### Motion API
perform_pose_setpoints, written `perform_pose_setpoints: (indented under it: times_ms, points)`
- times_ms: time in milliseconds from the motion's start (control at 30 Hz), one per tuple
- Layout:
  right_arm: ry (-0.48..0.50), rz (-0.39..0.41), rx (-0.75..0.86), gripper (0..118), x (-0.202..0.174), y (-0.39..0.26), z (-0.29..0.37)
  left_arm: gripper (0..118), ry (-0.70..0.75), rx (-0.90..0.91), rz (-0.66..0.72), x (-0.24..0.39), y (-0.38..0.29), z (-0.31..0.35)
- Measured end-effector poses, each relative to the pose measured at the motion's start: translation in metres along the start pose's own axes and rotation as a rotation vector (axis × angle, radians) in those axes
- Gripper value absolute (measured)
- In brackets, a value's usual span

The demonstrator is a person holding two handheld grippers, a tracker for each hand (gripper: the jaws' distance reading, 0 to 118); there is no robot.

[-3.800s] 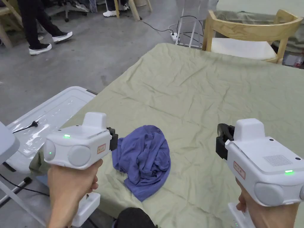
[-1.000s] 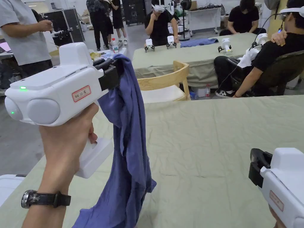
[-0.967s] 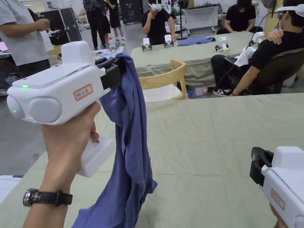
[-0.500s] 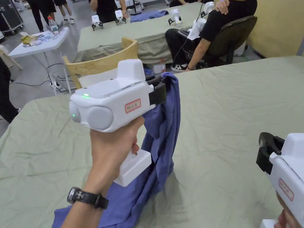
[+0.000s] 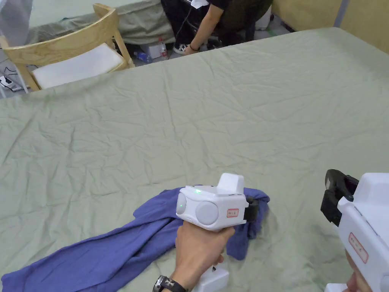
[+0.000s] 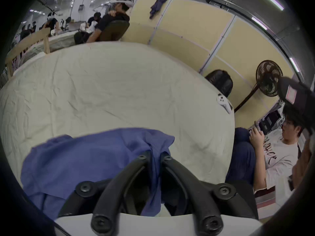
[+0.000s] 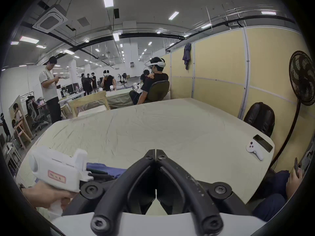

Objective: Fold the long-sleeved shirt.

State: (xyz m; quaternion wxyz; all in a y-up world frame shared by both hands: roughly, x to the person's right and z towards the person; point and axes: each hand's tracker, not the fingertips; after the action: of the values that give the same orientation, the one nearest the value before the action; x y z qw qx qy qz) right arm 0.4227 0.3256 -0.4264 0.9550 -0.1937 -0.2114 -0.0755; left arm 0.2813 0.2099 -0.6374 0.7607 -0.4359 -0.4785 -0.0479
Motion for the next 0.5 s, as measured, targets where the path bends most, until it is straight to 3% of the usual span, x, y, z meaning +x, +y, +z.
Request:
perform_pose_setpoints:
  times_ms: [33,67,100,333,500]
  points:
    - [-0.003,0.002,-0.008,1,0.001,-0.002,-0.001,25,0.025,0.003,-0.019,0.003,-0.003,-0.004]
    - [-0.006,0.003,-0.017,1,0.001,-0.004,-0.003,51,0.075,-0.001,-0.043,0.009,-0.005,-0.004]
    - [-0.006,0.002,-0.023,1,0.004,-0.005,-0.002,64,0.113,-0.009,-0.056,0.011,-0.007,-0.004]
    - [0.007,0.03,-0.026,2,-0.008,-0.002,0.004,64,0.149,0.192,-0.022,0.015,-0.011,0.073]
    - [0.038,0.049,0.004,2,-0.03,0.008,0.016,64,0.354,0.365,0.041,-0.003,-0.04,0.17]
